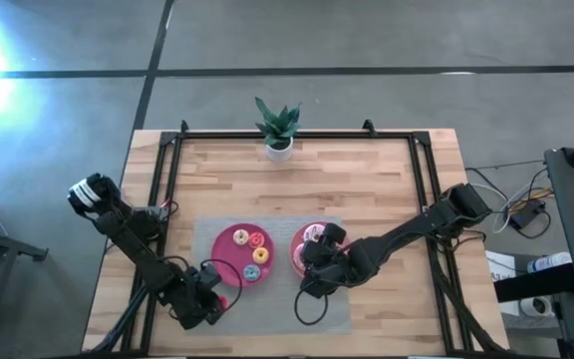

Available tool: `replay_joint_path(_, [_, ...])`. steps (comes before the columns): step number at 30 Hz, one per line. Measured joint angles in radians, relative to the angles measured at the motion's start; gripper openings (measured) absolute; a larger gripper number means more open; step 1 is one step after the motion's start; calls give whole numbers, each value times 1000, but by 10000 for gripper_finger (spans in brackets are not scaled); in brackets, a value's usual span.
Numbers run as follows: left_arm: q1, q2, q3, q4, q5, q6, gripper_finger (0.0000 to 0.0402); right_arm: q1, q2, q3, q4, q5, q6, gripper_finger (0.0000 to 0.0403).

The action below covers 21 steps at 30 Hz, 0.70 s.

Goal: Pick & Place donuts
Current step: Put the small red donut on the dark pink plate

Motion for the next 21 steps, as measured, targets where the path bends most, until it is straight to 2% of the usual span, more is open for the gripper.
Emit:
replay_joint_path(4, [2,-16,-2,-16,-20,17,9,0,0,0,-3,-1,0,219])
replay_joint_path(8, [3,-70,36,-75,-67,36,3,0,0,0,-5,-2,-1,219])
replay_joint_path(14, [21,-180,140,-237,-222,115,1,-2,0,0,-7,-2,-4,219])
replay_joint_path(17, [80,-207,145,-336,-269,164,1,-6,0,0,-6,-1,-5,219])
replay_joint_path(21, [224,-202,102,-333,-212,288,1,-13,0,0,-6,0,-5,219])
